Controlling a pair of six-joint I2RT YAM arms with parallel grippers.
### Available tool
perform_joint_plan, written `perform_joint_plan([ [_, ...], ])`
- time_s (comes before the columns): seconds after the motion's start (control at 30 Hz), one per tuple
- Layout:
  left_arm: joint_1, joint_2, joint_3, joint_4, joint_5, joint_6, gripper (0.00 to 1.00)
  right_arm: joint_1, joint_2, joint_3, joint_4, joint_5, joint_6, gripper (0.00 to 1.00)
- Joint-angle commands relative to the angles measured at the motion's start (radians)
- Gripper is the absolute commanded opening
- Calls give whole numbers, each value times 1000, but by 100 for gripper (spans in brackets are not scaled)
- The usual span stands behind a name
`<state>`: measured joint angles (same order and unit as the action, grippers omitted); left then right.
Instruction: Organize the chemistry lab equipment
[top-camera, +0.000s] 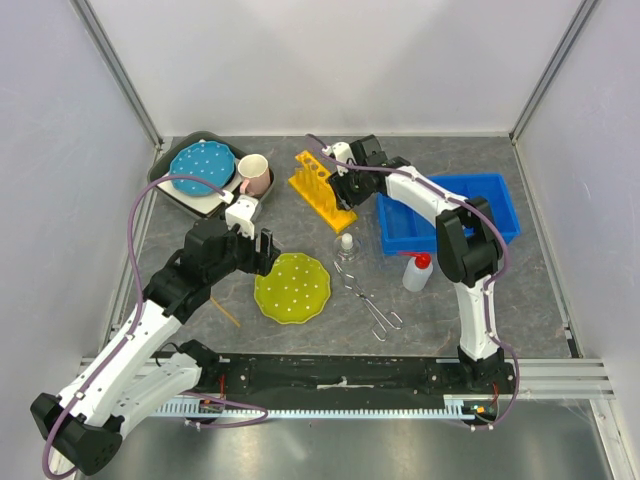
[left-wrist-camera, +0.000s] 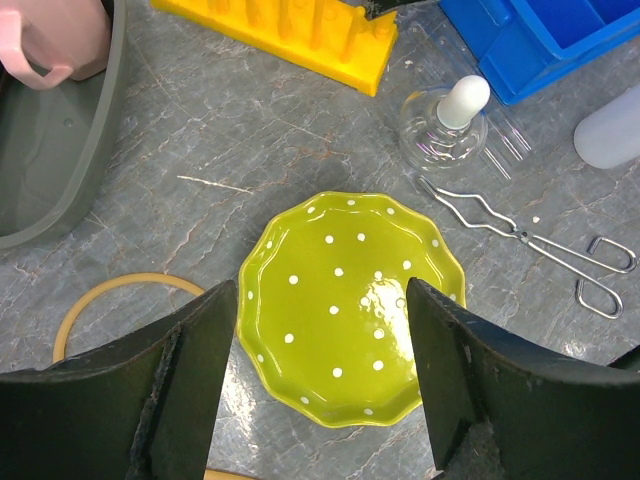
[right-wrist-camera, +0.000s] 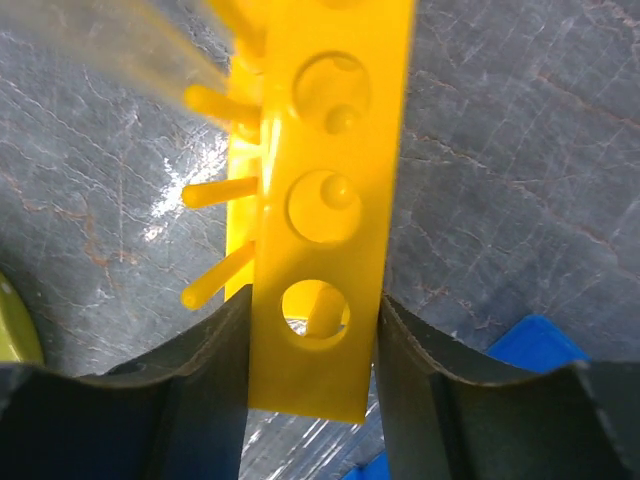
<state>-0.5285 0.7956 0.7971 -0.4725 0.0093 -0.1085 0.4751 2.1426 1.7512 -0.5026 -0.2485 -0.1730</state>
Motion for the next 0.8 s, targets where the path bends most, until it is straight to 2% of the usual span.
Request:
perform_joint_plan([
  [0.0, 2, -10, 1, 38, 17, 40, 76, 0, 16, 74, -20, 41, -71, 50],
  [0.17, 2, -7, 1, 38, 18, 40, 76, -1, 39, 131, -48, 38, -108, 45],
  [0.47, 2, -1, -1, 38, 15, 41, 76, -27, 112, 251, -129, -28, -189, 46],
  [0.6, 2, 2, -1, 40, 14, 41, 76, -49, 135, 289, -149, -66, -198, 50],
  [0.77, 2, 8, -1, 38, 14, 41, 76, -64, 129, 303, -166, -89, -203, 62],
])
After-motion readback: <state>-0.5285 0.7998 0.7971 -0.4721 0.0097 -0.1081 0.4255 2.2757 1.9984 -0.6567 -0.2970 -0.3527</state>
